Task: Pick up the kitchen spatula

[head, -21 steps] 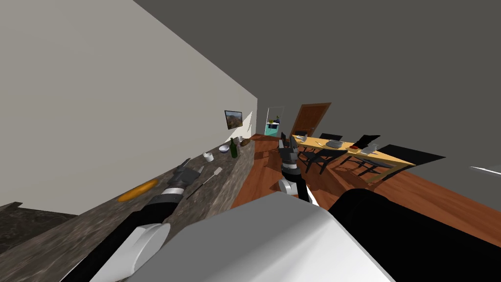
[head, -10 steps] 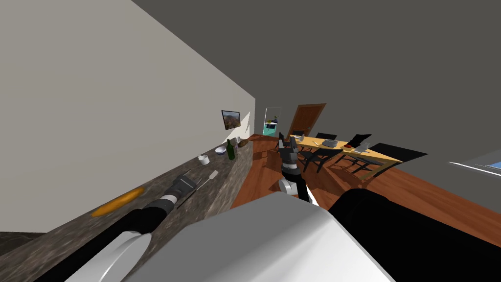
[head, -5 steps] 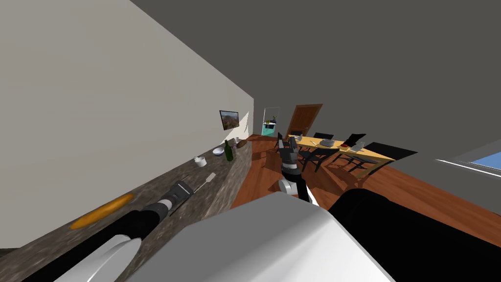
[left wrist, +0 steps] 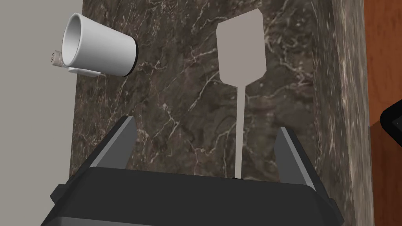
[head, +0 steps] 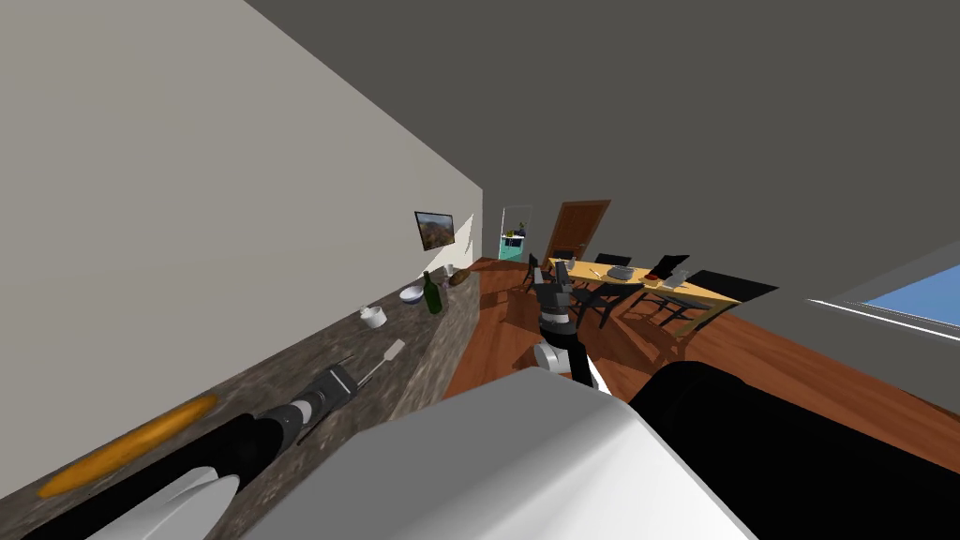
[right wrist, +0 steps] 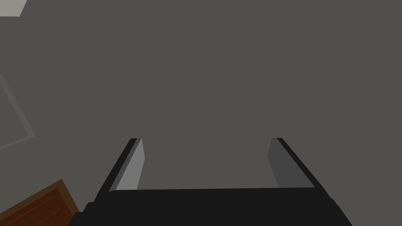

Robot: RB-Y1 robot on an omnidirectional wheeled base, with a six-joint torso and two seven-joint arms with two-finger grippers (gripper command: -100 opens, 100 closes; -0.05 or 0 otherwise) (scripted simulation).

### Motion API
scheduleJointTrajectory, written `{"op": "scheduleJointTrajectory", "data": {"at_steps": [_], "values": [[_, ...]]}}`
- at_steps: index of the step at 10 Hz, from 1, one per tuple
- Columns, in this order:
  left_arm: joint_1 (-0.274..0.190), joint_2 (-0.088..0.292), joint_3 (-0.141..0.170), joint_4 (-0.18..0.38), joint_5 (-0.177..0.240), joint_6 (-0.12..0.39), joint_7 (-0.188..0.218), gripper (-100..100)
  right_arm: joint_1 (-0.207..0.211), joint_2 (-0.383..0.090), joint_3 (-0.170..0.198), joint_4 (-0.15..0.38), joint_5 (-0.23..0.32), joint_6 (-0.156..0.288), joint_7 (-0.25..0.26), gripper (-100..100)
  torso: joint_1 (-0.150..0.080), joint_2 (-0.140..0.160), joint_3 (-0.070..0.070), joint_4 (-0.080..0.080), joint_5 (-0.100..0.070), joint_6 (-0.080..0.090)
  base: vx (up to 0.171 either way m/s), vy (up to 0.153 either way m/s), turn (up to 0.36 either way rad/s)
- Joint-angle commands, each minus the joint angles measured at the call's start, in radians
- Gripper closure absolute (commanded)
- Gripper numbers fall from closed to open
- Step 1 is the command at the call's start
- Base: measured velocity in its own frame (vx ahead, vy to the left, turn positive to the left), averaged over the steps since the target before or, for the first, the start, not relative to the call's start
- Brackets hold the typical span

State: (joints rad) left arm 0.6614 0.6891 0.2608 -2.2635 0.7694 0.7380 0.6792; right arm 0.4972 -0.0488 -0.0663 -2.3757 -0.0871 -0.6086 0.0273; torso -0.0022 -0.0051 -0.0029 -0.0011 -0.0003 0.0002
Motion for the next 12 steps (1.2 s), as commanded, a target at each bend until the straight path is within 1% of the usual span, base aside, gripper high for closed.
{"op": "scheduleJointTrajectory", "data": {"at_steps": [1,2,3,4,5,6,7,8,9,10,11,12], "values": [[0.005,0.019,0.015,0.006,0.021,0.05,0.021,-100,0.0,0.0,0.0,0.0,0.0,0.0,0.0,0,0.0,0.0,0.0,0.0,0.0,0.0,0.068,-0.029,-0.035],[0.005,0.019,0.015,0.006,0.021,0.061,0.021,-100,0.0,0.0,0.0,0.0,0.0,0.0,0.0,0,0.0,0.0,0.0,0.0,0.0,0.0,0.026,-0.01,0.011],[0.024,0.047,0.033,0.022,0.055,0.099,0.048,-100,0.0,0.0,0.0,0.0,0.0,0.0,0.0,0,0.001,0.003,0.001,0.0,0.0,0.0,0.058,-0.015,-0.083],[0.024,0.047,0.033,0.022,0.055,0.119,0.048,-100,0.0,0.0,0.0,0.0,0.0,0.0,0.0,0,0.001,0.002,0.001,0.0,0.0,0.0,0.064,-0.016,-0.048],[0.043,0.075,0.05,0.04,0.087,0.15,0.074,-100,0.0,0.0,0.0,0.0,0.0,0.0,0.0,0,0.001,0.001,0.001,0.0,0.0,0.0,0.078,-0.03,-0.062],[0.043,0.075,0.05,0.04,0.087,0.175,0.074,-100,0.0,0.0,0.0,0.0,0.0,0.0,0.0,0,0.0,0.0,0.0,0.0,0.0,0.0,0.076,-0.025,-0.042],[0.062,0.101,0.066,0.057,0.118,0.213,0.098,-100,0.0,0.0,0.0,0.0,0.0,0.0,0.0,0,0.0,0.0,0.0,0.0,0.0,0.0,0.101,-0.033,-0.081],[0.062,0.101,0.066,0.057,0.118,0.228,0.098,-100,0.0,0.0,0.0,0.0,0.0,0.0,0.0,0,0.0,-0.001,-0.001,0.0,0.0,0.0,0.078,-0.025,-0.037],[0.081,0.128,0.083,0.074,0.147,0.269,0.122,-100,0.0,0.0,0.0,0.0,0.0,0.0,0.0,0,0.0,0.0,0.0,0.0,0.0,0.0,0.101,-0.025,-0.084],[0.081,0.128,0.083,0.074,0.147,0.278,0.122,-100,0.0,0.0,0.0,0.0,0.0,0.0,0.0,0,0.0,-0.001,-0.001,0.0,0.0,0.0,0.081,-0.015,-0.038],[0.099,0.154,0.099,0.091,0.174,0.317,0.144,-100,0.0,0.0,0.0,0.0,0.0,0.0,0.0,0,0.001,0.0,0.0,0.0,0.0,0.0,0.096,-0.008,-0.087],[0.099,0.154,0.099,0.091,0.174,0.325,0.144,-100,0.0,0.0,0.0,0.0,0.0,0.0,0.0,0,0.001,-0.001,-0.001,0.0,0.0,0.0,0.078,-0.021,-0.036]]}}
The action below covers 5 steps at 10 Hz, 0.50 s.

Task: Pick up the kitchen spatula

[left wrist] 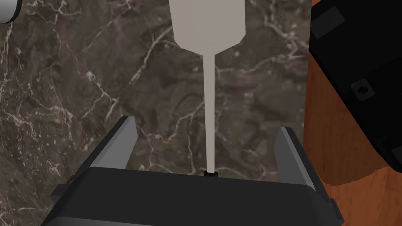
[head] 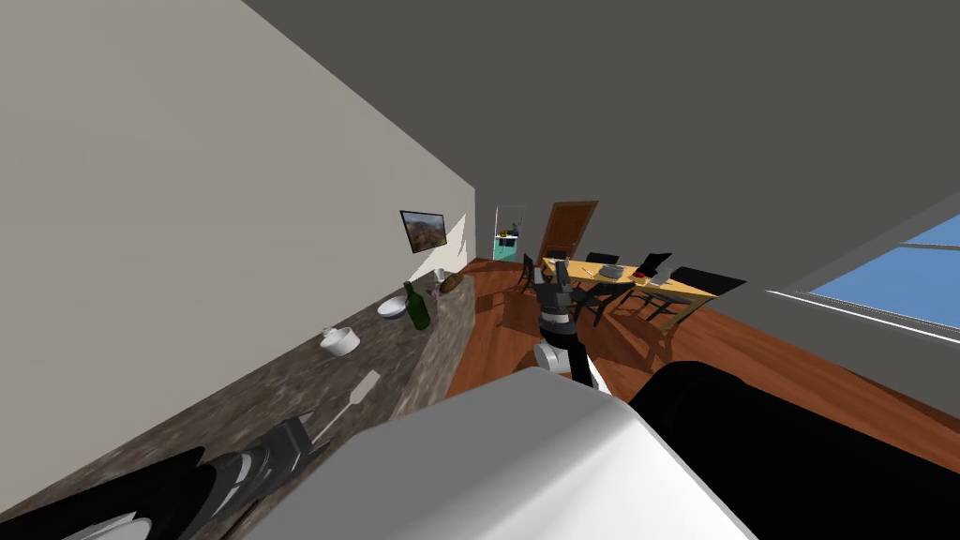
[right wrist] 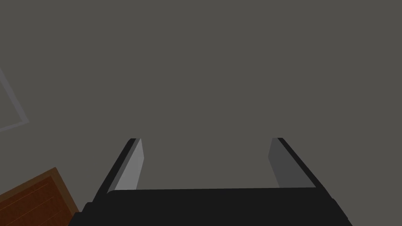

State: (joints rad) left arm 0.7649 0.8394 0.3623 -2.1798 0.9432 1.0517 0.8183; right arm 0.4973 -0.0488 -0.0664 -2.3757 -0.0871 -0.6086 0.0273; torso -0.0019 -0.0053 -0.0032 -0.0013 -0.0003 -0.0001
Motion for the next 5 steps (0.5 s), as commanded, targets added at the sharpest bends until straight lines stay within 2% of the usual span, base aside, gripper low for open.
{"op": "scheduleJointTrajectory", "data": {"at_steps": [1,2,3,4,5], "values": [[0.013,0.029,0.012,0.024,0.025,0.05,0.025,-100,0.0,0.0,0.0,0.0,0.0,0.0,0.0,0,0.0,0.0,0.0,0.0,0.0,0.0,0.089,-0.054,-0.076],[0.013,0.029,0.012,0.024,0.025,0.054,0.025,-100,0.0,0.0,0.0,0.0,0.0,0.0,0.0,0,-0.002,0.0,0.0,0.0,0.0,0.0,0.067,-0.029,-0.029],[0.031,0.054,0.026,0.039,0.049,0.092,0.044,-100,0.0,0.0,0.0,0.0,0.0,0.0,0.0,0,-0.001,0.001,0.0,0.0,0.0,0.0,0.071,-0.02,-0.061],[0.031,0.054,0.026,0.039,0.049,0.094,0.044,-100,0.0,0.0,0.0,0.0,0.0,0.0,0.0,0,0.0,0.001,0.0,0.0,0.0,0.0,0.07,-0.02,-0.037],[0.048,0.077,0.037,0.055,0.07,0.131,0.062,-100,0.0,0.0,0.0,0.0,0.0,0.0,0.0,0,0.0,0.001,0.0,0.0,0.0,0.0,0.092,-0.026,-0.078]]}}
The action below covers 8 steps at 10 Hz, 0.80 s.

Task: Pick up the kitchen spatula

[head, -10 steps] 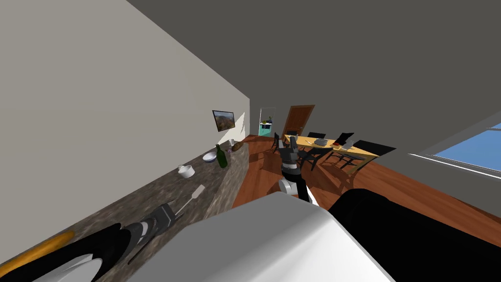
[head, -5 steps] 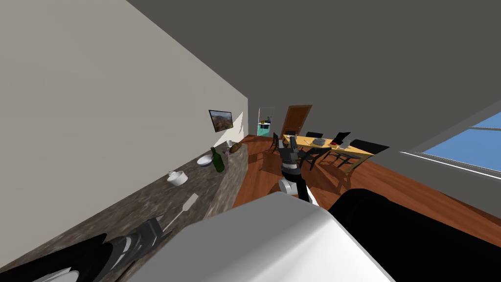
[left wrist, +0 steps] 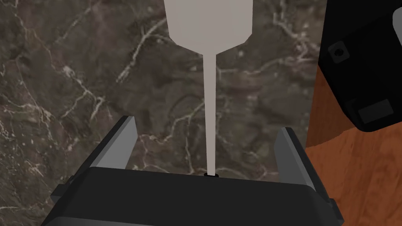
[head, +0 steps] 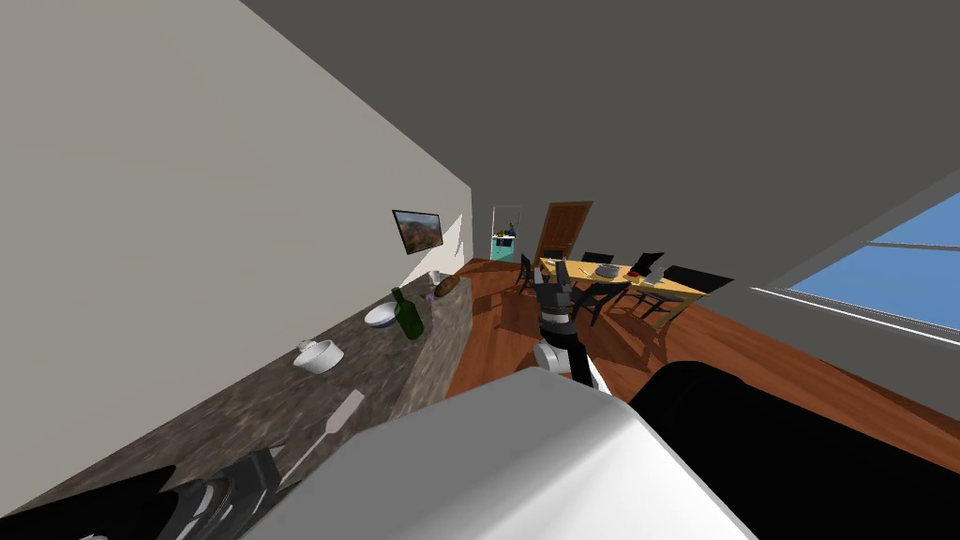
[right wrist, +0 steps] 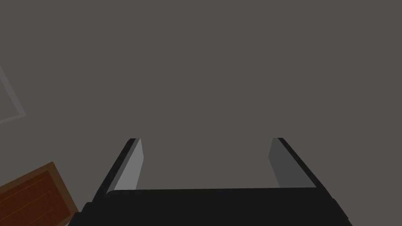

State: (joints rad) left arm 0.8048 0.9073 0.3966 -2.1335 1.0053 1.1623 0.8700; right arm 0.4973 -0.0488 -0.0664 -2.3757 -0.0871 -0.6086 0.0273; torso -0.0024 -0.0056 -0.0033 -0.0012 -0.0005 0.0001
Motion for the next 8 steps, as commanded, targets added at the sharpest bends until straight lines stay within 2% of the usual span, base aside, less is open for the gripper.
{"op": "scheduleJointTrajectory", "data": {"at_steps": [1,6,7,8], "values": [[0.026,0.03,0.012,0.024,0.027,0.05,0.026,-100,0.0,0.0,0.0,0.0,0.0,0.0,0.0,0,0.0,0.0,0.0,0.0,0.0,0.0,0.121,-0.04,-0.098],[0.102,0.111,0.033,0.089,0.097,0.174,0.083,-100,0.0,0.0,0.0,0.0,0.0,0.0,0.0,0,-0.002,-0.001,-0.001,0.0,0.0,0.0,0.117,-0.055,-0.066],[0.111,0.119,0.033,0.094,0.105,0.185,0.087,-100,0.0,0.0,0.0,0.0,0.0,0.0,0.0,0,-0.002,-0.001,-0.001,0.0,0.0,0.0,0.061,-0.038,0.024],[0.097,0.115,0.03,0.099,0.1,0.172,0.079,-100,0.0,0.0,0.0,0.0,0.0,0.0,0.0,0,-0.001,0.001,0.0,0.0,0.0,-0.001,0.017,-0.014,0.014]]}}
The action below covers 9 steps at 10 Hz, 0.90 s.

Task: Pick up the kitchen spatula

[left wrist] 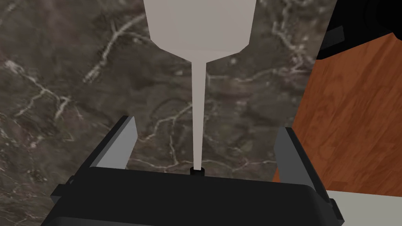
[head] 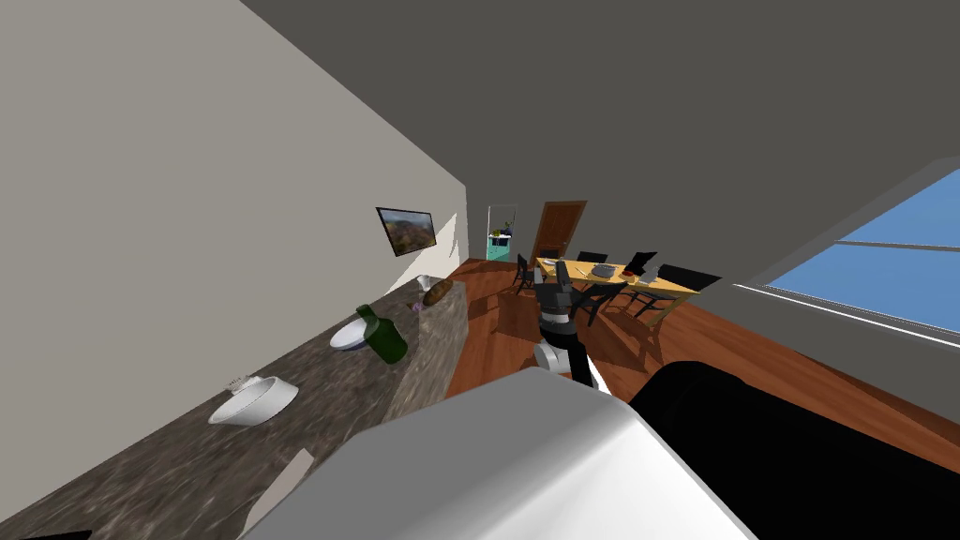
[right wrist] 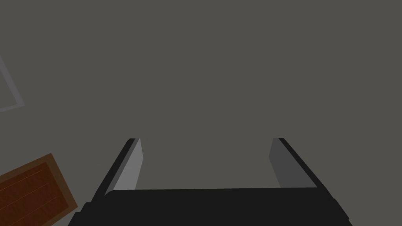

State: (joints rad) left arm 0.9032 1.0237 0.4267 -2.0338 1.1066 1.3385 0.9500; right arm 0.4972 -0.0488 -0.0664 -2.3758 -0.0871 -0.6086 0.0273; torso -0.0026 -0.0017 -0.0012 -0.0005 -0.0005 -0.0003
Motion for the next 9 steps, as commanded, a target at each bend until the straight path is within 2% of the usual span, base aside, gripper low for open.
{"op": "scheduleJointTrajectory", "data": {"at_steps": [1,2,5,6,7,9], "values": [[0.0,0.0,0.0,0.0,0.0,0.0,0.0,0,0.0,0.0,0.0,0.0,0.0,0.0,0.0,0,0.0,0.0,0.0,0.0,0.0,0.0,0.005,-0.003,-0.002],[-0.012,-0.02,-0.021,0.033,-0.018,-0.019,-0.022,-100,0.0,0.0,0.0,0.0,0.0,0.0,0.0,0,0.001,0.001,0.001,0.0,0.0,0.0,0.006,-0.008,-0.039],[-0.027,-0.044,-0.047,0.075,-0.039,-0.042,-0.05,-100,0.0,0.0,0.0,0.0,0.0,0.0,0.0,0,0.001,0.002,0.001,0.001,0.0,0.0,0.002,-0.01,-0.031],[-0.025,-0.037,-0.041,0.067,-0.033,-0.035,-0.042,-100,0.0,0.0,0.0,0.0,0.0,0.0,0.0,0,0.001,0.002,0.002,0.001,0.0,0.0,0.0,0.0,0.0],[-0.026,-0.038,-0.042,0.069,-0.034,-0.037,-0.045,100,0.0,0.0,0.0,0.0,0.0,0.0,0.0,0,0.001,0.003,0.002,0.001,0.0,0.0,0.0,0.0,0.0],[-0.026,-0.037,-0.041,0.069,-0.034,-0.037,-0.045,100,0.0,0.0,0.0,0.0,0.0,0.0,0.0,0,0.001,0.003,0.002,0.001,0.001,0.0,0.0,0.0,0.0]]}}
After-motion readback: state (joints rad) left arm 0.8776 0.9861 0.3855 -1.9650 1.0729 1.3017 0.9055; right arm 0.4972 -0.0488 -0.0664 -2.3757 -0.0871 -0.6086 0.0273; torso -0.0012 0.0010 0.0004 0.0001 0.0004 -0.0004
